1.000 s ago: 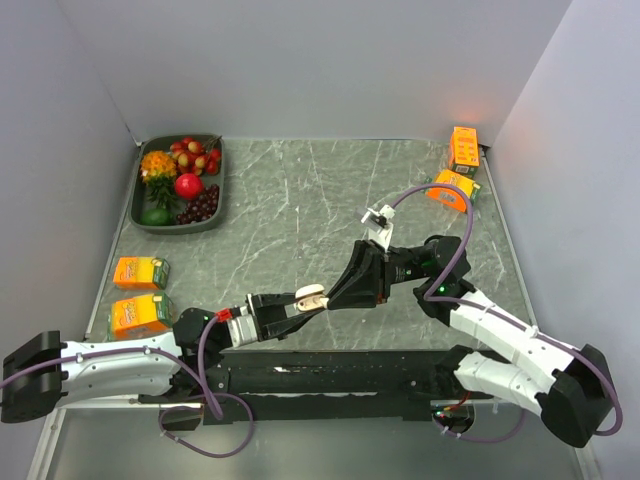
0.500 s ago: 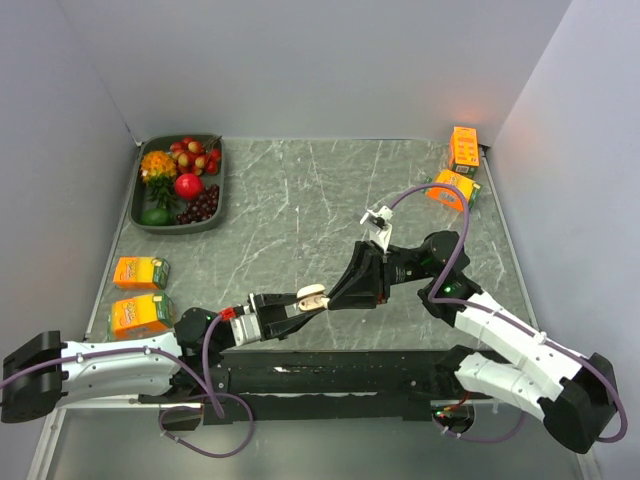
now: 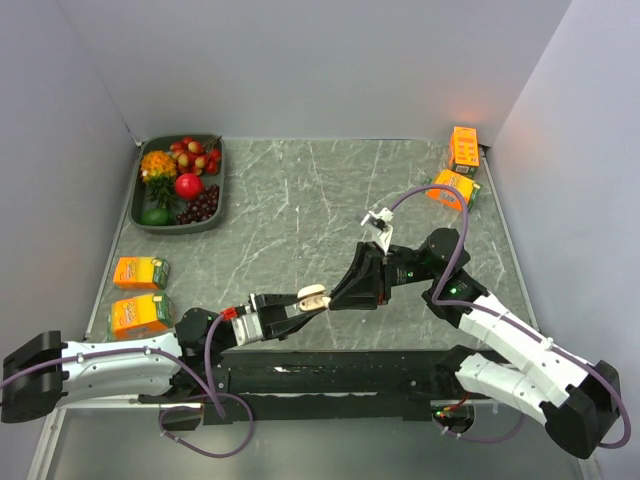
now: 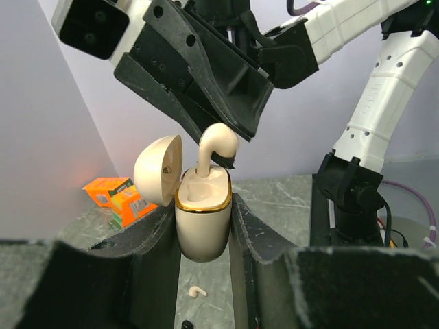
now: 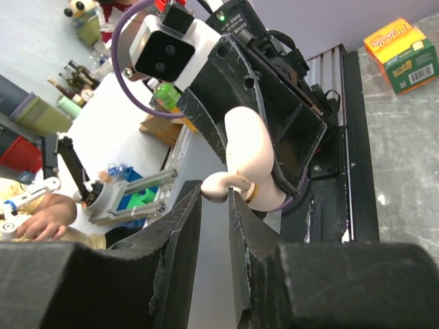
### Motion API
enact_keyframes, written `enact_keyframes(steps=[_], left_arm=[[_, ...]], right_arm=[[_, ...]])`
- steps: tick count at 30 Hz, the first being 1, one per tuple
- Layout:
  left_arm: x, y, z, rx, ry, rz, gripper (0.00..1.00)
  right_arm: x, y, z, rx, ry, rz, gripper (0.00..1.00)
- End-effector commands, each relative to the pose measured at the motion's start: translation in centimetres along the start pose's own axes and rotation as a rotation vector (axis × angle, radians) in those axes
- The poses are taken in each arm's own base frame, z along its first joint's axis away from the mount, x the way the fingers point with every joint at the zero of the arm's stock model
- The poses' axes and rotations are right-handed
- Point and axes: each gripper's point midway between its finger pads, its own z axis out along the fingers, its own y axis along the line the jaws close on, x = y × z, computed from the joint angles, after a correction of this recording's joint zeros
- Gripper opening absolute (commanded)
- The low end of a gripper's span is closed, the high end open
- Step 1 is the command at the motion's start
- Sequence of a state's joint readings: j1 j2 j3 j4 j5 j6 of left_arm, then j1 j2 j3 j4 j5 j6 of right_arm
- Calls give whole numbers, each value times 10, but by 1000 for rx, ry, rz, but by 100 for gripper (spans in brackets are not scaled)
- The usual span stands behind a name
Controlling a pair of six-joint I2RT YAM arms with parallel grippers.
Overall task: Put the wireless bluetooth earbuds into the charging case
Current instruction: Place the earbud in the charging case.
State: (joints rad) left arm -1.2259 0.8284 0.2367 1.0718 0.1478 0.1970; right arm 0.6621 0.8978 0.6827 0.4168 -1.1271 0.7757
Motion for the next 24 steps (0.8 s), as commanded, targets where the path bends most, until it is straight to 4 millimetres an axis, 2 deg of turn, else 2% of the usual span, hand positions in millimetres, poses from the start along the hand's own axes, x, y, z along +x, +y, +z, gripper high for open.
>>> enact_keyframes(steps=[1, 7, 17, 19, 23, 24], left_arm=[[-46, 5, 5, -18, -163, 2, 1], [-44, 6, 5, -24, -159, -2, 1], [-38, 15, 4, -78, -138, -6, 1], [-35, 19, 3, -106, -130, -16, 1], [-30, 26, 1, -156, -122, -54, 1], [-26, 26, 1, -158, -112, -62, 1]], right_arm=[[-7, -7, -3, 51, -19, -14, 32], [-8, -6, -3, 52, -20, -16, 38], [-14, 2, -9, 119, -30, -66, 37], [-22, 9, -12, 142, -44, -134, 34], [-36, -2, -25, 315, -113, -171, 25], [-38, -6, -28, 356, -123, -165, 21]])
